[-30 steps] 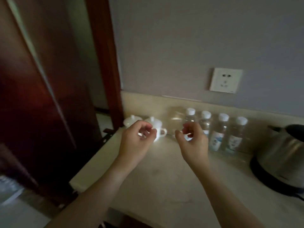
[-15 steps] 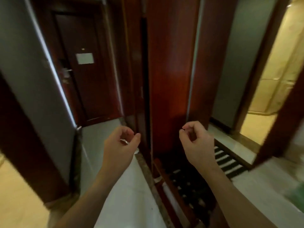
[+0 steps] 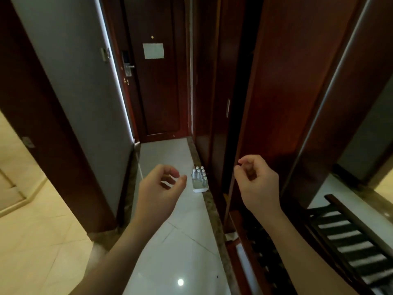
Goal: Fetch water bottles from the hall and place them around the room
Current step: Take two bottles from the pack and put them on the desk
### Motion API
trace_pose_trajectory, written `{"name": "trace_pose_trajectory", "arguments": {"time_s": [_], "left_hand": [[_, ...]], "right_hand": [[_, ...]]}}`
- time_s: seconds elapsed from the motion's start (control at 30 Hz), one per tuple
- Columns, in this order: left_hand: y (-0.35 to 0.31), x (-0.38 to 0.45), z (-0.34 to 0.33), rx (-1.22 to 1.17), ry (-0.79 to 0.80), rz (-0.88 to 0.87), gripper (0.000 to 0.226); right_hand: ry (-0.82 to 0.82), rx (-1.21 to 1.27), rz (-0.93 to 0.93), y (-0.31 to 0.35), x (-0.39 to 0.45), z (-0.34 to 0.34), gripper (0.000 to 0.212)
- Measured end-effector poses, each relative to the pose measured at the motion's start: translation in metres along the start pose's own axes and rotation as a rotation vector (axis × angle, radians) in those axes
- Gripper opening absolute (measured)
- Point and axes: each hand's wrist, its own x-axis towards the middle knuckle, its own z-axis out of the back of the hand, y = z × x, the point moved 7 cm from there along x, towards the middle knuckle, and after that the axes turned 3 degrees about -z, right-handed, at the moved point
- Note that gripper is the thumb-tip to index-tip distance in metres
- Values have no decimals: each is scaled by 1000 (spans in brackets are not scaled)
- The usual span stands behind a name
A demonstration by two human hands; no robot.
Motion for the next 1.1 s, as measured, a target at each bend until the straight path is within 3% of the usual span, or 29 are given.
{"name": "trace_pose_trajectory", "arguments": {"time_s": [0.37,0.6,0.87,1.1], "left_hand": [[55,159,-35,79,-72,87,10],[140,252,-36,75,-116,166,12],[263,407,-61,4,-76,144,10],[325,539,-135,-82,65,131,15]], "right_hand": [[143,184,-11,-46,173,-122,11],[242,212,-33,-78,254,-236,15],[189,84,-45,-123,376,-358,12],[52,64,-150,-180,472,-407,13]]}}
